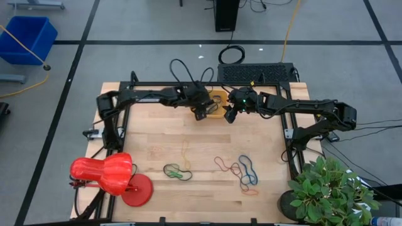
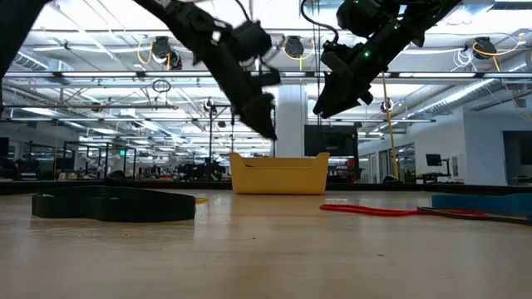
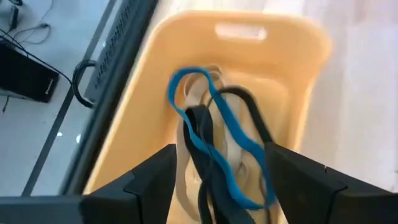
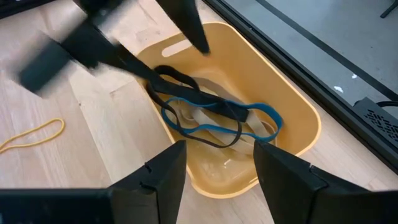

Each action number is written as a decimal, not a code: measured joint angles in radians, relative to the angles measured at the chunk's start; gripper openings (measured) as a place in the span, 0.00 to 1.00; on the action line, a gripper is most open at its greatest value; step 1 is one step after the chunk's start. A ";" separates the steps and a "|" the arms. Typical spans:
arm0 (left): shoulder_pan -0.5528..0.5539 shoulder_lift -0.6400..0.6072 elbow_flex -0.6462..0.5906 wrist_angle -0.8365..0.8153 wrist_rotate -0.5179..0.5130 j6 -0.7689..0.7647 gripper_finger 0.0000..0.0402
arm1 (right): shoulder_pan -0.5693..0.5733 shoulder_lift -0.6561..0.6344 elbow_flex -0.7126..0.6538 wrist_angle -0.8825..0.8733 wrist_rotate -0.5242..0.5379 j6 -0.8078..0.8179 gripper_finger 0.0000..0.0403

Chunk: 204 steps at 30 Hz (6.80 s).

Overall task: Pick and place rubber bands into bin
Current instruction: Put the yellow rubber band into the yellow bin

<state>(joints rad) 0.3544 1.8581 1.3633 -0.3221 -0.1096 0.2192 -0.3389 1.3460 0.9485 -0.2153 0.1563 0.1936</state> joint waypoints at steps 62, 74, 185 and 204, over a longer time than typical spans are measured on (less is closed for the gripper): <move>-0.537 -0.241 -0.344 -0.121 0.059 0.157 0.33 | 0.000 0.000 -0.001 -0.050 -0.004 -0.178 0.45; -0.526 -0.241 -0.343 -0.154 0.085 0.454 0.33 | 0.000 0.000 -0.001 -0.048 -0.003 -0.071 0.45; -0.448 -0.334 -0.343 -0.091 -0.032 -0.136 0.63 | 0.000 0.001 0.000 -0.051 -0.001 -0.030 0.45; -0.477 -0.328 -0.342 -0.254 0.087 -0.083 0.70 | 0.000 0.001 0.000 -0.051 -0.001 -0.030 0.45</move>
<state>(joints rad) -0.1225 1.5298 1.0210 -0.5756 -0.0229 0.1362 -0.3389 1.3468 0.9482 -0.2668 0.1554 0.1638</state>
